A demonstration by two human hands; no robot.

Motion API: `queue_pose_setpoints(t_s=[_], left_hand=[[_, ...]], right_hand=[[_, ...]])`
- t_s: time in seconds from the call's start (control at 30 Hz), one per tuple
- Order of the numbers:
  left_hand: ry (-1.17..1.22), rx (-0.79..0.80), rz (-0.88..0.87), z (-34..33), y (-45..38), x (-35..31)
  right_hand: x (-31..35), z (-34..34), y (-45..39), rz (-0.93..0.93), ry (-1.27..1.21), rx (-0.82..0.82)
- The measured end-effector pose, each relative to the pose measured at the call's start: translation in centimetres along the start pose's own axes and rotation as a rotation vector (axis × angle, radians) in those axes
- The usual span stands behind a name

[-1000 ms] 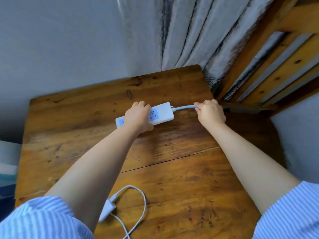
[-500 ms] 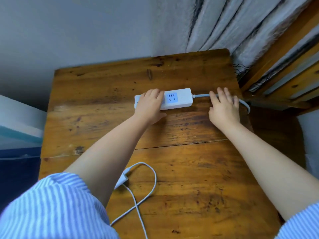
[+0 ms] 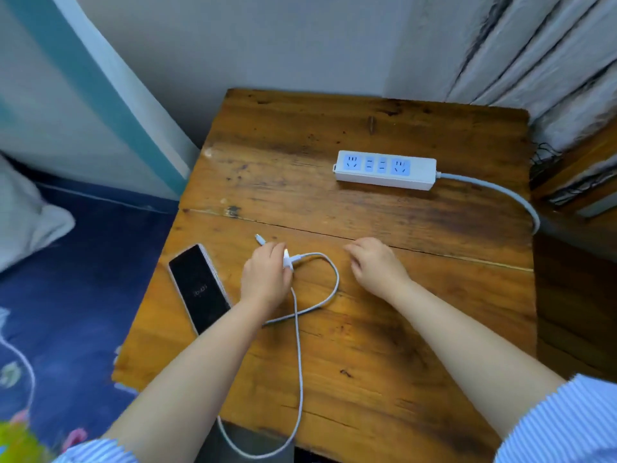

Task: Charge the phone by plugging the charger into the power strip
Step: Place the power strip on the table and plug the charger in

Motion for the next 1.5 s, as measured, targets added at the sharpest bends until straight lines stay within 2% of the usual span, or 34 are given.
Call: queue_pose_setpoints(t_s=[0.17, 0.27, 0.37, 0.47, 0.6, 0.67, 0.77, 0.93, 1.17, 1.33, 1.5], left_hand=[[0.015, 0.042, 0.168, -1.8, 4.8, 3.2], [0.007, 0.119, 0.138, -3.2, 6.1, 3.8], [0.021, 0.153, 0.054, -3.8, 7.0, 3.6], [-0.01, 0.118, 0.048, -2.9, 7.5, 3.9], [-0.018, 0.097, 0.062, -2.9, 7.1, 3.5], [0.069, 0.11, -0.06, -4.8, 5.7, 2.9], [0.139, 0.094, -0.03, -4.9, 5.5, 1.5], [0.144, 0.077, 0.045, -4.7, 3.8, 1.1], [0.042, 0.022, 0.018, -5.4, 2.1, -0.3], [0.166, 0.033, 0.026, -6.1, 0.4, -0.5], [0.205, 0.043, -0.059, -6.1, -3.5, -2.5]], right_hand=[[3.6, -2.6, -1.2, 0.089, 0.017, 0.131], [5.7, -3.4, -2.9, 0.148, 0.094, 0.219], [7.3, -3.3, -4.3, 0.18, 0.176, 0.24], [7.7, -3.2, -4.7, 0.167, 0.18, 0.19], [5.3, -2.1, -3.1, 0.075, 0.018, 0.137], [2.7, -1.2, -0.7, -0.1, 0.049, 0.071], [-0.8, -0.9, 2.4, -0.243, 0.007, 0.058], [-2.8, -1.4, 4.6, -0.374, 0.002, -0.009], [-2.0, -2.4, 4.4, -0.445, -0.034, -0.121], [-2.6, -2.1, 3.6, -0.471, -0.098, -0.256], [-4.8, 1.6, 2.8, -0.425, -0.21, -0.366]])
Point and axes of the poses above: each hand's wrist, its own y-axis away from the middle knuckle, its own z-axis out of the back of the hand, x = y × z, the point moved 5 cm from there along -y, towards the middle knuckle
